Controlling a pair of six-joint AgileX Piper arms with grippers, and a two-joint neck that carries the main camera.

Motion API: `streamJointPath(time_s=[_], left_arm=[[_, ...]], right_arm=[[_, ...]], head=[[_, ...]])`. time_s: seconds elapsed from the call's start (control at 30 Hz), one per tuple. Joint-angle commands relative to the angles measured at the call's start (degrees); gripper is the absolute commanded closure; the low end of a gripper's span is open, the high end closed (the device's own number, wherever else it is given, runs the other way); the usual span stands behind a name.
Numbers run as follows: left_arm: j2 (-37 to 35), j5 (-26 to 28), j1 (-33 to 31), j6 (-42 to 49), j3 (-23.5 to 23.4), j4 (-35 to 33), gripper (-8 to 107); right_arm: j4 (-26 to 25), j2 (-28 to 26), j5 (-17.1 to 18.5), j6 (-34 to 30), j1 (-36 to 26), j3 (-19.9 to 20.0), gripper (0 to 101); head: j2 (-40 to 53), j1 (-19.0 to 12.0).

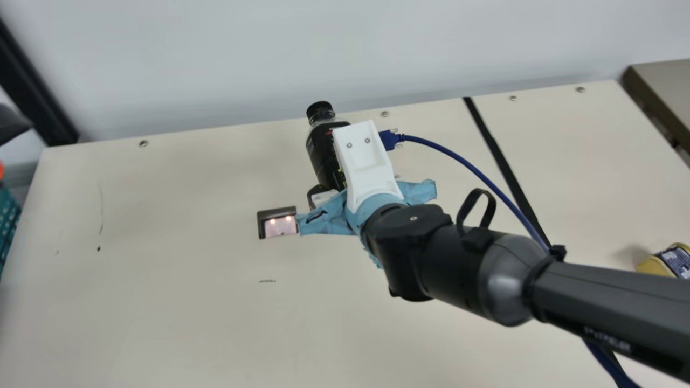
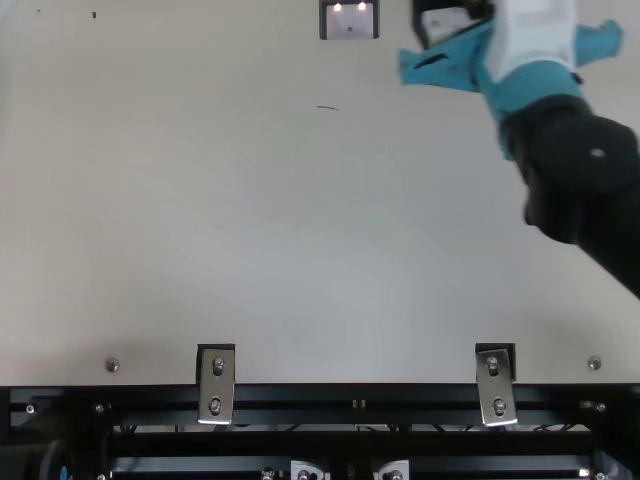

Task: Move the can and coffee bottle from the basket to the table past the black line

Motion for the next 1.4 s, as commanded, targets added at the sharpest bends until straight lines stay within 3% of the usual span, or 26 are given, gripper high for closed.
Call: streamJointPath(time_s=[0.0,0.43,0.73,1.03,1.37], left_arm=[[0.0,0.0,0.0,0.0,0.0,0.0,9],[0.0,0.0,0.0,0.0,0.0,0.0,9],[0.0,0.0,0.0,0.0,0.0,0.0,9],[0.0,0.0,0.0,0.0,0.0,0.0,9],[0.0,0.0,0.0,0.0,0.0,0.0,9]], right_arm=[[0.0,-2.3,-0.1,0.1,-1.5,2.4,101],[0.0,-16.0,0.1,-1.7,-13.4,15.5,101],[0.0,-22.9,2.6,-5.0,-24.0,21.7,101],[0.0,-25.3,4.6,-8.8,-34.2,24.0,101],[0.0,-22.8,5.4,-15.1,-43.5,22.5,101]], head=[[-3.1,-0.1],[-19.9,-1.2],[-29.5,-2.8],[-33.5,-3.6],[-33.5,-3.6]])
